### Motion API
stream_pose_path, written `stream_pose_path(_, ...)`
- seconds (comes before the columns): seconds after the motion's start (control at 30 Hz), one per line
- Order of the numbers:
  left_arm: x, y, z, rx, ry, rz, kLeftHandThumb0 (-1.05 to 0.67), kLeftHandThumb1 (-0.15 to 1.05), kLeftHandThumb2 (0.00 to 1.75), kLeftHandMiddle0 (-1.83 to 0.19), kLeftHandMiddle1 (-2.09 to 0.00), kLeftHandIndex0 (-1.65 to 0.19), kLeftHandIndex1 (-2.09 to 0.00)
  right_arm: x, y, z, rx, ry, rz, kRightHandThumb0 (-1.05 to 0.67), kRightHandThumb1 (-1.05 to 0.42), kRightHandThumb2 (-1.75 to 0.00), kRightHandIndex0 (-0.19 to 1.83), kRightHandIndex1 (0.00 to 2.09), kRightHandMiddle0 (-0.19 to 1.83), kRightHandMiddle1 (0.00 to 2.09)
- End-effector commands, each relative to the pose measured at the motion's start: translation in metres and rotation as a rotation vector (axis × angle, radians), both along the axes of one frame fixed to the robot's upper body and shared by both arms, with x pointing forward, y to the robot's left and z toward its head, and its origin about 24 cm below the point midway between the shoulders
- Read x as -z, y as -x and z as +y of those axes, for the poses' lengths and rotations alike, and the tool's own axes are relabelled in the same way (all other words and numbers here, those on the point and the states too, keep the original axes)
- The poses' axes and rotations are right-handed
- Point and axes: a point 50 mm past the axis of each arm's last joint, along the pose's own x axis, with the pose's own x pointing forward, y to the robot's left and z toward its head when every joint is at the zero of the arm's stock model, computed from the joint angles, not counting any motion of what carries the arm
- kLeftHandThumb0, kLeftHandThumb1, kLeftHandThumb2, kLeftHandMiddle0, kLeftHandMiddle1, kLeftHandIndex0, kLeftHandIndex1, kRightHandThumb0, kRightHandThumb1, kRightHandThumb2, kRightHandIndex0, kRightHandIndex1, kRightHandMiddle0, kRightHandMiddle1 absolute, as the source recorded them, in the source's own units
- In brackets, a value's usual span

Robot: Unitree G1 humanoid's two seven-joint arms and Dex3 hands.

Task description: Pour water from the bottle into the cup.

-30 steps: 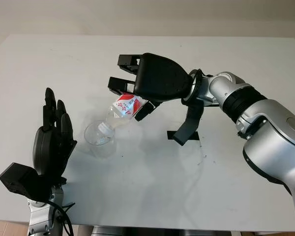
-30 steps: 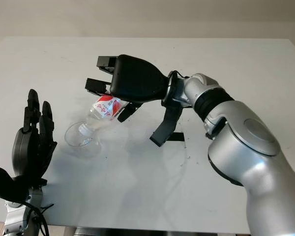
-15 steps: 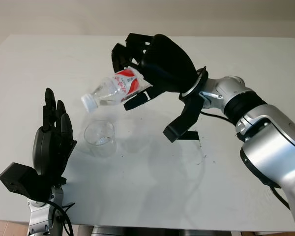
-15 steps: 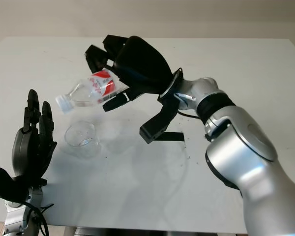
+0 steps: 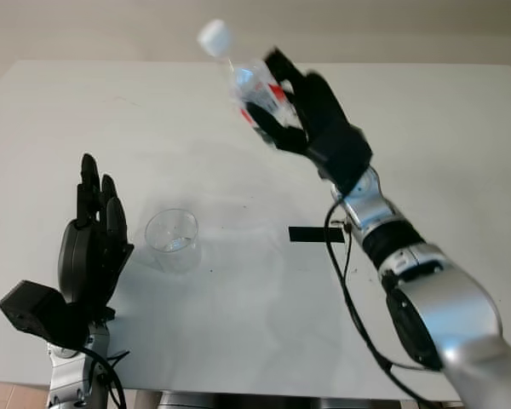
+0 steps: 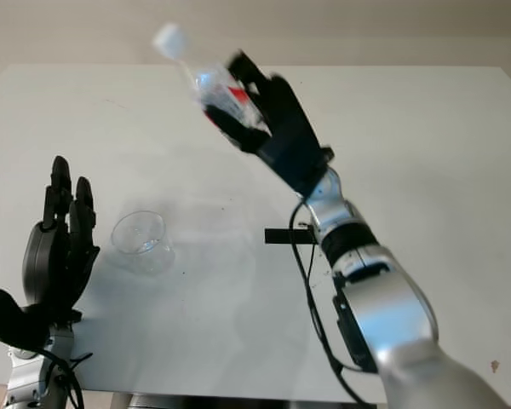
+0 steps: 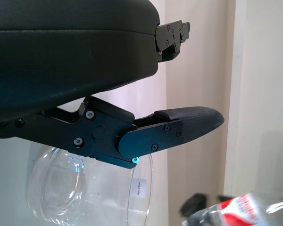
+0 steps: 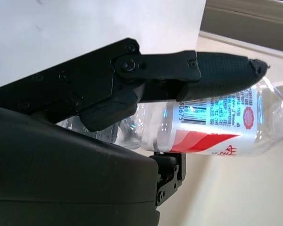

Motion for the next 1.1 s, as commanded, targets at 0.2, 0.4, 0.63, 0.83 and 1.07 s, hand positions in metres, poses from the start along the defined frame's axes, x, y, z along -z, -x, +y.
stream_pose_path(0.2,-0.001,-0.009,0.000,0.028,0.010,-0.012,-0.72,1.05,0.67,0.19,0.00,0.19,0.00,0.009,0.013,-0.023,-0.014,-0.074,0.146,-0.39,-1.05,-0.53,1.17,2.09,0.92,2.09)
stream_pose_path(0.4,-0.002,-0.009,0.001,0.035,0.000,-0.008,-0.73,1.05,0.69,0.19,0.00,0.19,0.00,0.016,0.028,-0.037,0.012,-0.044,0.186,-0.42,-1.05,-0.42,0.90,2.09,0.68,2.09)
stream_pose_path(0.63,0.000,-0.006,0.004,0.029,0.008,0.004,-0.72,1.05,0.71,0.19,0.00,0.19,0.00,0.019,0.041,-0.049,0.019,-0.008,0.158,-0.42,-1.05,-0.30,0.69,2.09,0.52,2.09)
stream_pose_path(0.83,0.000,-0.004,0.004,0.035,0.008,0.008,-0.73,1.05,0.72,0.19,0.00,0.19,0.00,0.024,0.054,-0.051,0.020,0.004,0.092,-0.41,-1.05,-0.30,0.56,2.09,0.39,2.09)
stream_pose_path(1.07,0.000,-0.003,0.006,0.042,0.005,0.008,-0.72,1.05,0.74,0.19,0.00,0.19,0.00,0.047,0.064,-0.042,0.149,-0.072,0.050,-0.42,-1.05,-0.34,0.58,2.09,0.41,2.09)
